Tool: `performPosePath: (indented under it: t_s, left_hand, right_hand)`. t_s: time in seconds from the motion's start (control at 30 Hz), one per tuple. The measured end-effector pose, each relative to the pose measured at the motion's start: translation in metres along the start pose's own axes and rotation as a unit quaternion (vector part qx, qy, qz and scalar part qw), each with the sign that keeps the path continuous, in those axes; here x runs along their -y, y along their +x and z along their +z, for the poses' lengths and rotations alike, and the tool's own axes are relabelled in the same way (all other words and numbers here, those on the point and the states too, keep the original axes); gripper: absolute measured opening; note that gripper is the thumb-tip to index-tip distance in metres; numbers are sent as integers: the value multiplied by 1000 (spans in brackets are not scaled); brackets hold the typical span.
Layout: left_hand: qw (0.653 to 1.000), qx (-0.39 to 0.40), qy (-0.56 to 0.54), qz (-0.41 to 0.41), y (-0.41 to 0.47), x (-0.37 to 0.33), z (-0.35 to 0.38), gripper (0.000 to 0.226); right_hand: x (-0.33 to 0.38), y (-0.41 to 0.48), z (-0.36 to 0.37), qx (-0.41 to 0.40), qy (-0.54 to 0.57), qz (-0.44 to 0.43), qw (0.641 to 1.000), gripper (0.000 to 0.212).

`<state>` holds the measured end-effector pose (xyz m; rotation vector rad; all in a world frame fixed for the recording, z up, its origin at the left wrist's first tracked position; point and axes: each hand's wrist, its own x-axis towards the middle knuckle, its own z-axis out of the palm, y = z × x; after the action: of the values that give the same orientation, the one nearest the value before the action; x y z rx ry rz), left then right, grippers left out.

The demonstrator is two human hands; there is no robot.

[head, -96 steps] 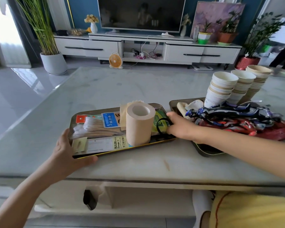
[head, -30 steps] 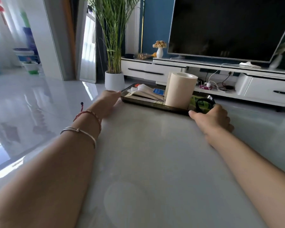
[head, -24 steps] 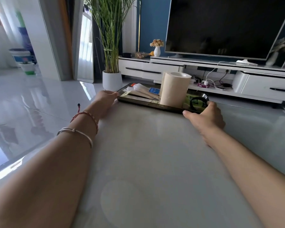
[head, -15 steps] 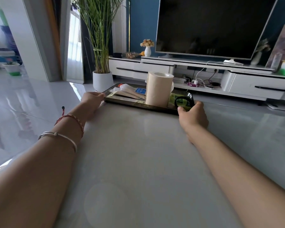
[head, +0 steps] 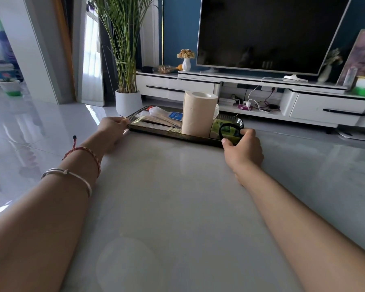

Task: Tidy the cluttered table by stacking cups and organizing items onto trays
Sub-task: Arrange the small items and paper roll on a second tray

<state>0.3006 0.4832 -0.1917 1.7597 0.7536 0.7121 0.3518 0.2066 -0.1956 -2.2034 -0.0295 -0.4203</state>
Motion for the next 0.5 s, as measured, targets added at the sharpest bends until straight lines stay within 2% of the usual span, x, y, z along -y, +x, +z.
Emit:
performPosePath:
  t_s: [0.2, 0.33, 0.4, 0.5]
  left_hand:
    - [996, 10, 77, 31, 2, 3, 0, 23]
    - [990, -15, 135, 50, 0, 4, 4, 35]
    - [978, -35, 198, 59, -8, 1, 6, 36]
    - [938, -49, 334, 76, -27, -2, 6, 34]
  right_hand:
    - [0, -3, -1, 4, -1, 6, 1000, 42]
    - [-2, -1, 0, -4, -1, 2, 1000, 42]
    - [0, -2, -2, -7, 1, 6, 1000, 45]
    - [4, -5, -5, -4, 36, 15, 999, 54]
